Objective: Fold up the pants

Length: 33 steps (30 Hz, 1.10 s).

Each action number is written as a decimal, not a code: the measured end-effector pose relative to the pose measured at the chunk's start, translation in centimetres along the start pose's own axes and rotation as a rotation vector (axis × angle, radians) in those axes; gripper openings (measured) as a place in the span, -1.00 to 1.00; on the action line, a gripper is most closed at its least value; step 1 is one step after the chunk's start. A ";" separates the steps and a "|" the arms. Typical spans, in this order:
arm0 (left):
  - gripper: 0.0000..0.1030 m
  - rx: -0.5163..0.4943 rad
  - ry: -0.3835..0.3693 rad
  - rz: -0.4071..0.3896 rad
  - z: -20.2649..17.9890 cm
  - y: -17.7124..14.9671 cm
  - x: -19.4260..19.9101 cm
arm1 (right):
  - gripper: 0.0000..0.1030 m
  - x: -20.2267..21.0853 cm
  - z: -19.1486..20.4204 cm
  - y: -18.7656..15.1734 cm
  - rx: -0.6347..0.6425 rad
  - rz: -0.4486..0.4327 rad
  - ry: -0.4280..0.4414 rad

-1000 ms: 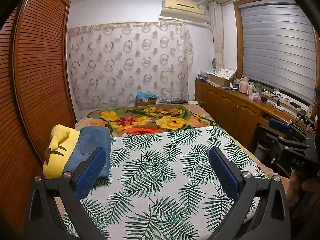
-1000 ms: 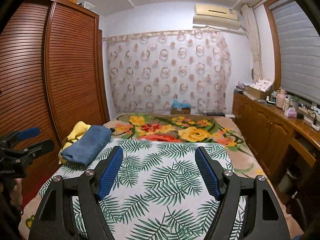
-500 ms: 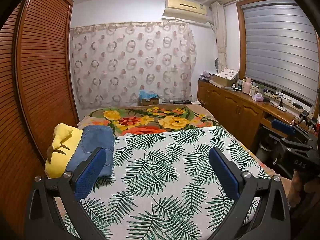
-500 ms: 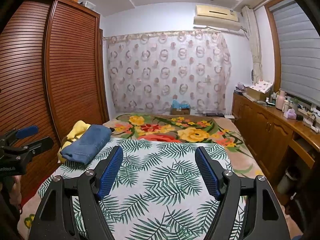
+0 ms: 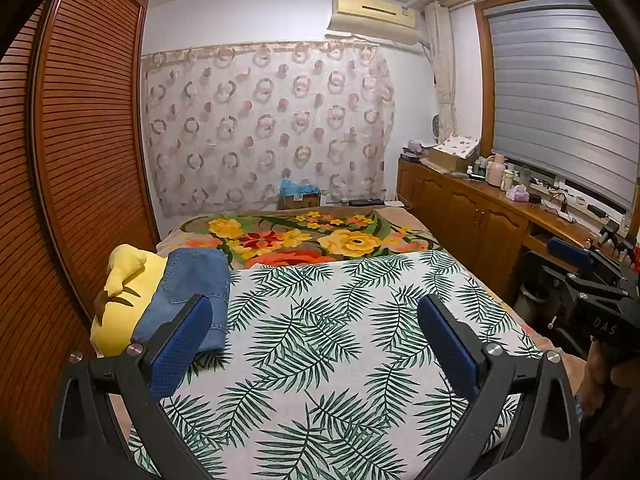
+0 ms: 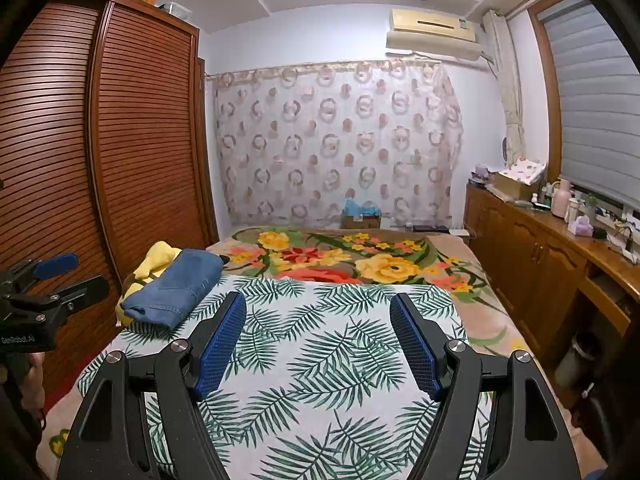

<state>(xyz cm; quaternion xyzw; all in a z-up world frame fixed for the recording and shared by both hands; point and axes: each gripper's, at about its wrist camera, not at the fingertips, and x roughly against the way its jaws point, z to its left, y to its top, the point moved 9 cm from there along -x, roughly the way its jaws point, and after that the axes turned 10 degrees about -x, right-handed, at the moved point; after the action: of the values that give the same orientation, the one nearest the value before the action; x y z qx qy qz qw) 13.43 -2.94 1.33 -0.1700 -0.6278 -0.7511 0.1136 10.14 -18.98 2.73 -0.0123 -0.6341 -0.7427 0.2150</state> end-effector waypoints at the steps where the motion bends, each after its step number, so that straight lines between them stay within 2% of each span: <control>1: 0.99 0.001 0.000 0.000 0.1 0.0 0.0 | 0.48 0.0 0.0 -0.1 0.000 0.001 0.001; 33: 0.99 0.000 0.000 0.000 0.2 0.1 0.0 | 0.48 -0.1 -0.3 0.1 0.003 0.007 0.000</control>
<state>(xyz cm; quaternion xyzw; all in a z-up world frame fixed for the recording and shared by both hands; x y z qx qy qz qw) 13.49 -2.80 1.45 -0.1697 -0.6277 -0.7512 0.1136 10.34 -19.22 2.78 -0.0141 -0.6351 -0.7410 0.2176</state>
